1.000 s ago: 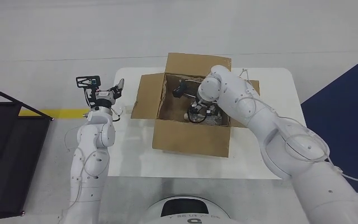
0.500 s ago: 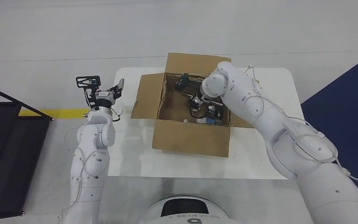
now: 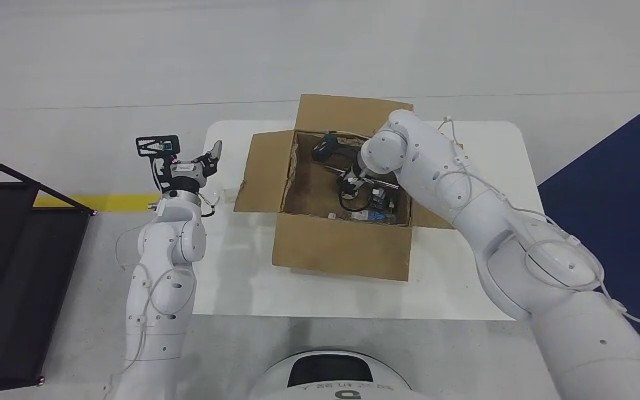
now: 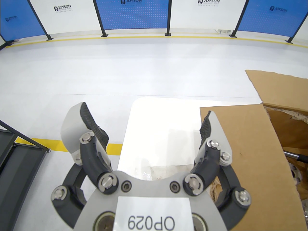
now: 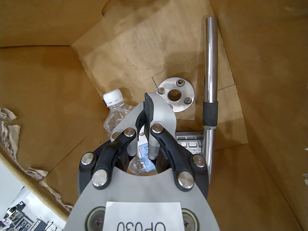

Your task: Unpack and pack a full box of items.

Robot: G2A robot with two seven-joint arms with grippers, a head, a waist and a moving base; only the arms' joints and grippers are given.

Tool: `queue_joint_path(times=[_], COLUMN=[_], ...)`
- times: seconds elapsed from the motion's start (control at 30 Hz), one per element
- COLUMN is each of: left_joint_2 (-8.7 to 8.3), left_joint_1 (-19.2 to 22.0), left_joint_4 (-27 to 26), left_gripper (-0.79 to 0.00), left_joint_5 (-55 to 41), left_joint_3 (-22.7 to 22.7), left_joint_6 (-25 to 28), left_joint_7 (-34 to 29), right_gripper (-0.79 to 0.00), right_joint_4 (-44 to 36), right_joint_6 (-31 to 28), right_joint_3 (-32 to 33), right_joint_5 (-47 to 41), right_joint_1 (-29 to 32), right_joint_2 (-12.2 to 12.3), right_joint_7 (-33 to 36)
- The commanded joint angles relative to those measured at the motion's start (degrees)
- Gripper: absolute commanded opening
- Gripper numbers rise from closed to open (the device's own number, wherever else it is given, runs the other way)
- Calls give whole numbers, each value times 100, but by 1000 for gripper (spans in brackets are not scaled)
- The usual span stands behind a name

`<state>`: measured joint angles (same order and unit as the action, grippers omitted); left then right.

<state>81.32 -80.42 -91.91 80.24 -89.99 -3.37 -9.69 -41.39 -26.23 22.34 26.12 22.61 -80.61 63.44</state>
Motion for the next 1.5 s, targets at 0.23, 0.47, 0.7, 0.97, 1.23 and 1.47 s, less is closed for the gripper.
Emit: queue_joint_path(times=[0.23, 0.47, 0.7, 0.97, 1.23, 1.47], left_joint_2=[0, 0, 0, 0, 0, 0], left_joint_1=[0, 0, 0, 0, 0, 0], left_joint_4=[0, 0, 0, 0, 0, 0], left_gripper=[0, 0, 0, 0, 0, 0], left_joint_5=[0, 0, 0, 0, 0, 0], left_joint_3=[0, 0, 0, 0, 0, 0], left_joint_6=[0, 0, 0, 0, 0, 0], left_joint_7=[0, 0, 0, 0, 0, 0], right_gripper=[-785, 0, 0, 0, 0, 0], right_joint_4=[0, -201, -1296, -2591, -3090, -2655], right_joint_6=[0, 35, 24, -51, -25, 283], right_joint_3=[0, -27, 178, 1132, 1337, 809], right_joint_5=[0, 237, 819, 790, 635, 952], right_joint_1=[0, 170, 758, 1356, 1655, 1402], right_joint_2=[0, 56, 508, 1205, 1457, 1191], right_joint_7=[0, -131, -6, 476, 1436, 1451])
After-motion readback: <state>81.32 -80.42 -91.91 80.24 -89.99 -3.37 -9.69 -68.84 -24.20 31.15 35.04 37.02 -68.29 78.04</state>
